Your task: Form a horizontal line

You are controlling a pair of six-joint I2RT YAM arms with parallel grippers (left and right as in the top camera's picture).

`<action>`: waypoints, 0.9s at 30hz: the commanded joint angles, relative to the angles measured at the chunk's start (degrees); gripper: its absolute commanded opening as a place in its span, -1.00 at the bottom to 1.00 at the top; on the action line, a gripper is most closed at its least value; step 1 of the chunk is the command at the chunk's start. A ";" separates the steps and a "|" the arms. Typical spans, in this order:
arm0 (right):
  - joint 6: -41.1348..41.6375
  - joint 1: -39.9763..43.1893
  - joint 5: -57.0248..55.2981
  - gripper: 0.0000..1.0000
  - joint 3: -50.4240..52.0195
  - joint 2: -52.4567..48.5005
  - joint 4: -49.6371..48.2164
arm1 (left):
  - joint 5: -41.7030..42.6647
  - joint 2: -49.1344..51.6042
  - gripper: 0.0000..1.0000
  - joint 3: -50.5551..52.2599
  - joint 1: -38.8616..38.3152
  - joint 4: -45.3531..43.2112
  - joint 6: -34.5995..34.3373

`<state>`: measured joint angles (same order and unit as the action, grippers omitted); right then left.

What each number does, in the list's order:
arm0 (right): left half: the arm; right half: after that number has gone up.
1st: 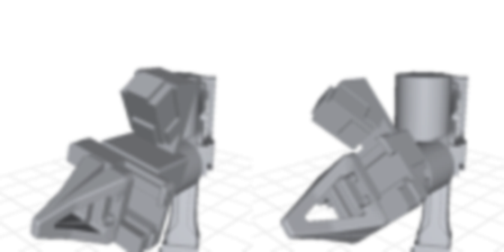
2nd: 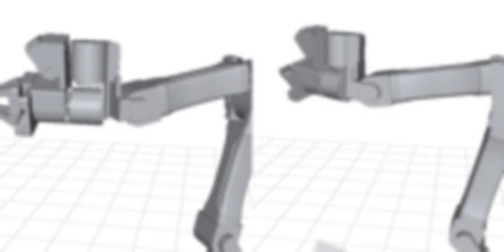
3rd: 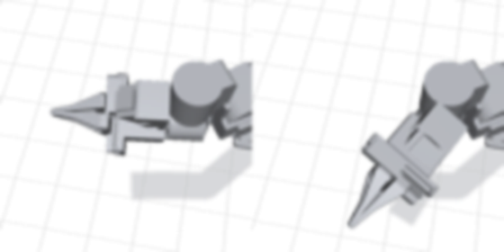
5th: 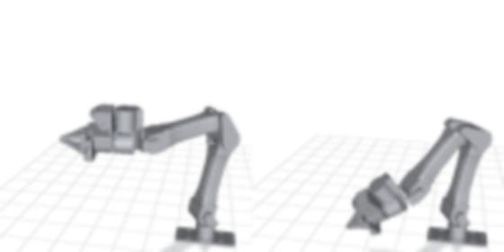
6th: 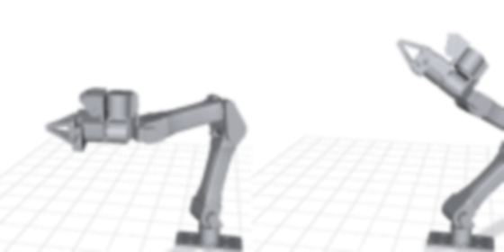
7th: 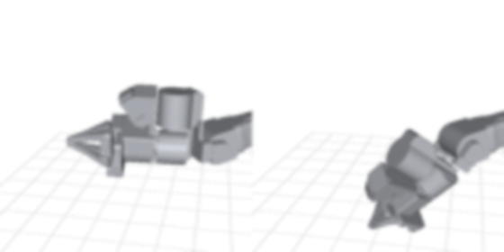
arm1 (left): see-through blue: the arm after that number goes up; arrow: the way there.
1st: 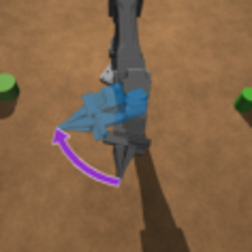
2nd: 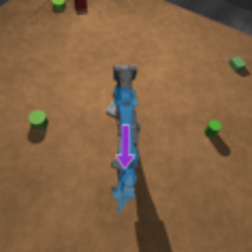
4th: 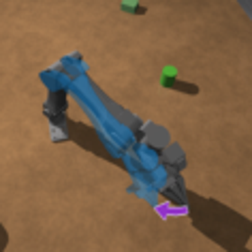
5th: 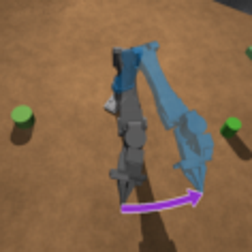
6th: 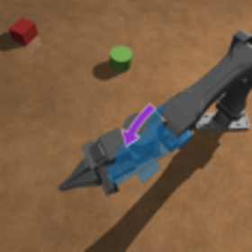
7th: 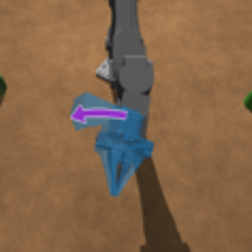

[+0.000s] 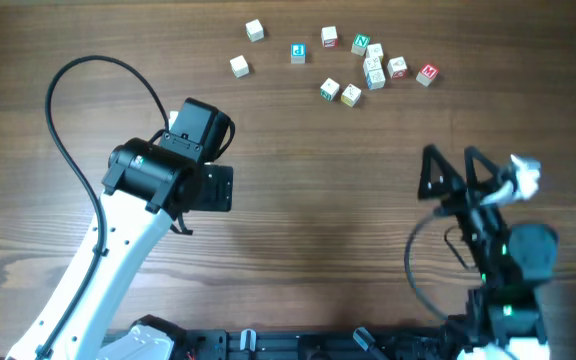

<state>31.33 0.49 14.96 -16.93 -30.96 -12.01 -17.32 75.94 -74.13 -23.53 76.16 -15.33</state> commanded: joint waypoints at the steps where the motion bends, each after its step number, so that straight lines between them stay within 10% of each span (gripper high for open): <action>1: -3.15 0.24 5.03 0.98 -8.59 -14.08 1.05 | -0.72 -0.09 1.00 0.24 -0.11 -0.11 -0.50; 16: -20.94 -4.61 -0.76 0.89 -69.16 -74.93 33.42 | -0.74 -0.09 1.00 0.24 -0.11 -0.11 -0.50; 27: -26.84 -4.85 4.83 0.62 -71.14 -92.54 31.19 | -0.74 -0.09 1.00 0.24 -0.11 -0.11 -0.50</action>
<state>5.87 -3.99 18.00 -87.15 -122.13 20.21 -17.34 75.96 -74.04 -23.53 76.07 -15.33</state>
